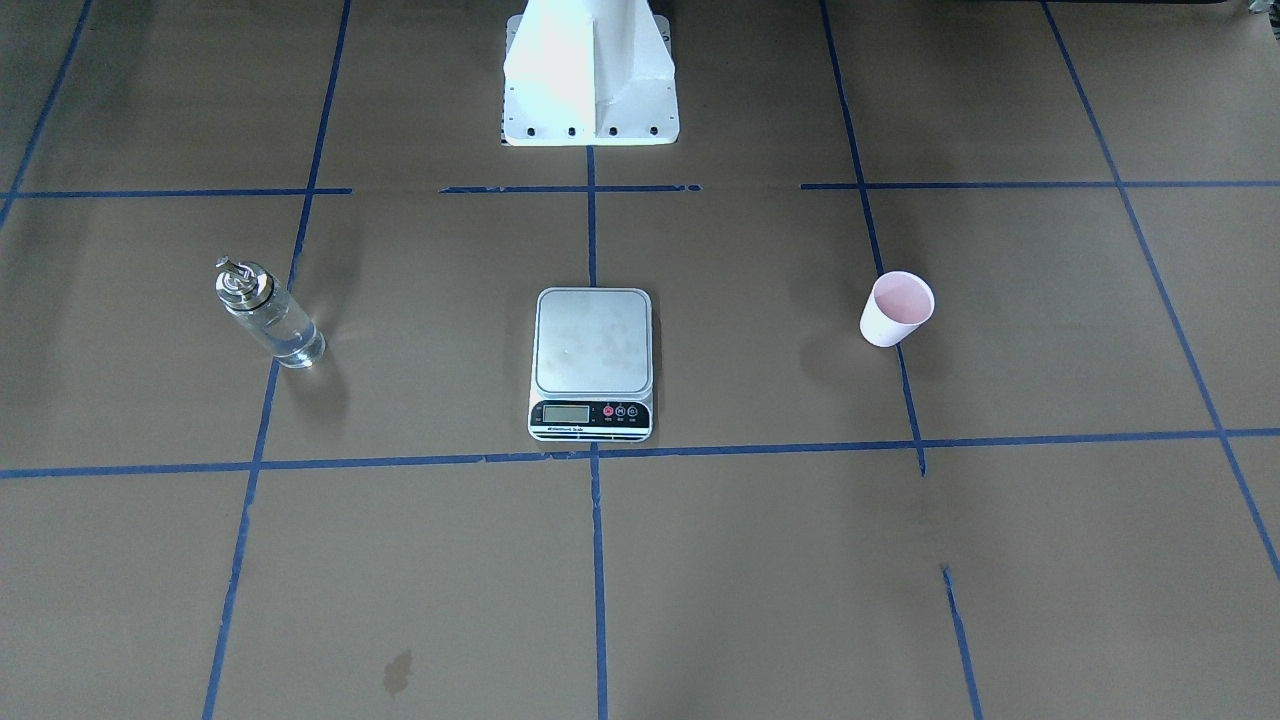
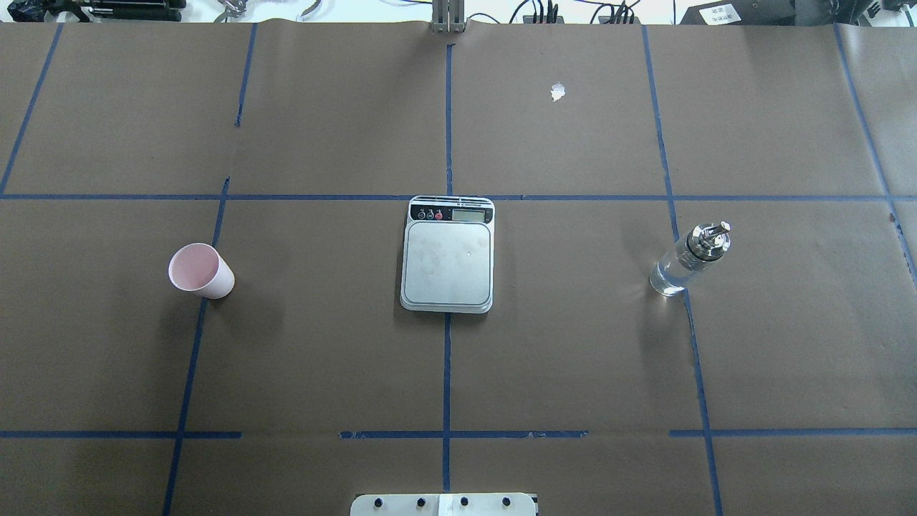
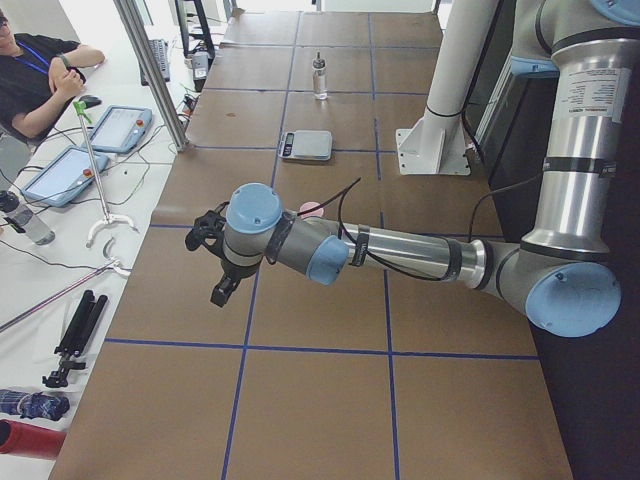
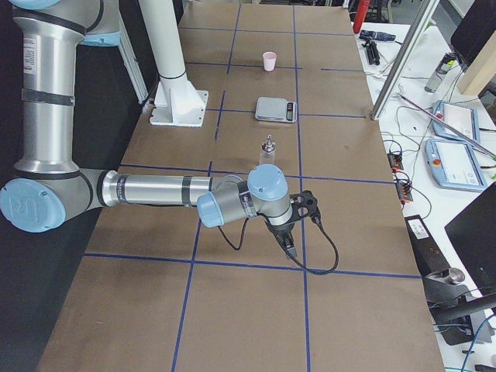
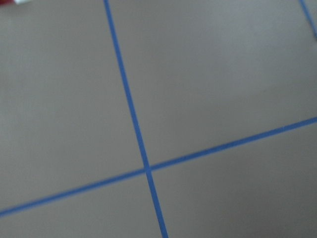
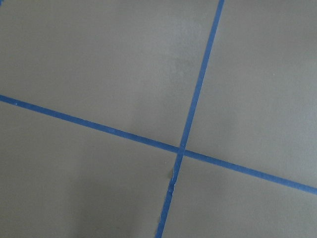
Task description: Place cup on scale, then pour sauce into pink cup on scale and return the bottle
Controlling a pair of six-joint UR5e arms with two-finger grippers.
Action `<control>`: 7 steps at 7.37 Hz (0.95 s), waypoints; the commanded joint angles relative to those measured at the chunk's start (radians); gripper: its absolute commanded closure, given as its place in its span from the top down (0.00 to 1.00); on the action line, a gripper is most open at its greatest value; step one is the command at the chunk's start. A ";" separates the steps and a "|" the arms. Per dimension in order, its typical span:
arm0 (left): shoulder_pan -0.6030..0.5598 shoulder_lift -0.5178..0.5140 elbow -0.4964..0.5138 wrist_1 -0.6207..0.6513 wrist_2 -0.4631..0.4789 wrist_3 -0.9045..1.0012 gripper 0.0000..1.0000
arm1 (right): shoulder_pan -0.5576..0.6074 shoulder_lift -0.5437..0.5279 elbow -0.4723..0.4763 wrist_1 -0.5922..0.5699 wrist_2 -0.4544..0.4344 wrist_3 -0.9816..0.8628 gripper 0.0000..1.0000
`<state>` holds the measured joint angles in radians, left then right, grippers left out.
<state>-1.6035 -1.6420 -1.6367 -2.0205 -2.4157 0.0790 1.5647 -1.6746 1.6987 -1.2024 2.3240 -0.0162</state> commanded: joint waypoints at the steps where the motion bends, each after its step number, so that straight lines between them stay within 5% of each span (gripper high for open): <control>1: 0.003 -0.009 0.017 -0.170 -0.069 -0.096 1.00 | 0.000 0.015 -0.004 0.046 0.023 0.007 1.00; 2: 0.045 -0.007 -0.017 -0.255 -0.072 -0.145 1.00 | 0.000 0.042 -0.002 0.046 0.026 0.009 1.00; 4: 0.239 0.004 -0.064 -0.305 -0.021 -0.533 1.00 | -0.002 0.044 -0.017 0.046 0.026 0.007 1.00; 5: 0.346 0.007 -0.136 -0.294 0.165 -0.688 1.00 | -0.002 0.042 -0.020 0.046 0.026 0.005 1.00; 7: 0.503 0.007 -0.205 -0.217 0.295 -0.891 0.99 | -0.002 0.041 -0.034 0.047 0.026 0.005 1.00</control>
<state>-1.2020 -1.6365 -1.7936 -2.2856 -2.2197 -0.6775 1.5632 -1.6324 1.6715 -1.1557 2.3500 -0.0105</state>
